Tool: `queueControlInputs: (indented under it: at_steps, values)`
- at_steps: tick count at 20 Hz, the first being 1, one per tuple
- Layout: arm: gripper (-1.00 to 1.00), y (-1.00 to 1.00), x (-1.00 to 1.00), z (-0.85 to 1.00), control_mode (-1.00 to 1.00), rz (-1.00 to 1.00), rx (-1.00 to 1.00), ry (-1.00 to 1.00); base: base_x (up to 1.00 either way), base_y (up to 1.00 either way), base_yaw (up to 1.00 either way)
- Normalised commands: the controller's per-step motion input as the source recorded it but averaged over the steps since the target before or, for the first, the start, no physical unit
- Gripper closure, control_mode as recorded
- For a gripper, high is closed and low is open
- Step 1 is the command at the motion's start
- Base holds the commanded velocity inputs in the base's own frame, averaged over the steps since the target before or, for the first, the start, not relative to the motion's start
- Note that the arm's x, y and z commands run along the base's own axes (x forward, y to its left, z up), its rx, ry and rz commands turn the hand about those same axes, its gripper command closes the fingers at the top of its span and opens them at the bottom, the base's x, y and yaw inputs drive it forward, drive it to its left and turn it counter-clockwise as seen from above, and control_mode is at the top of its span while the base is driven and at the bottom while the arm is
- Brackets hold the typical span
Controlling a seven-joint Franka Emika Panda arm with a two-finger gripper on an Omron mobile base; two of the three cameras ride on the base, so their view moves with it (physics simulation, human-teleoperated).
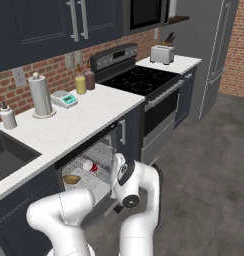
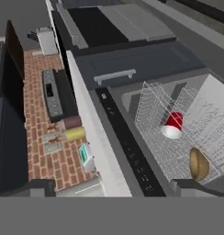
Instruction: Pick up the cup and bowl from the counter, place them in the dishwasher, and close the dishwasher door.
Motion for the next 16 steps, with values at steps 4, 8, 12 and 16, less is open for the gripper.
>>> queueControlInputs:
  at_steps: [4,8,12,16]
  values:
    - [-1.0,-1.0,0.0,-0.43,-1.0,0.15,0.0,0.34,0.0,0.0,0.0]
    - [-1.0,-1.0,0.0,-0.21,-1.0,0.04,0.02,0.39,0.0,0.0,0.0]
    - [-1.0,-1.0,0.0,-0.28,-1.0,0.04,0.04,0.41,0.0,0.0,0.0]
    - [-1.0,-1.0,0.0,-0.88,-1.0,0.07,0.01,0.55,0.0,0.0,0.0]
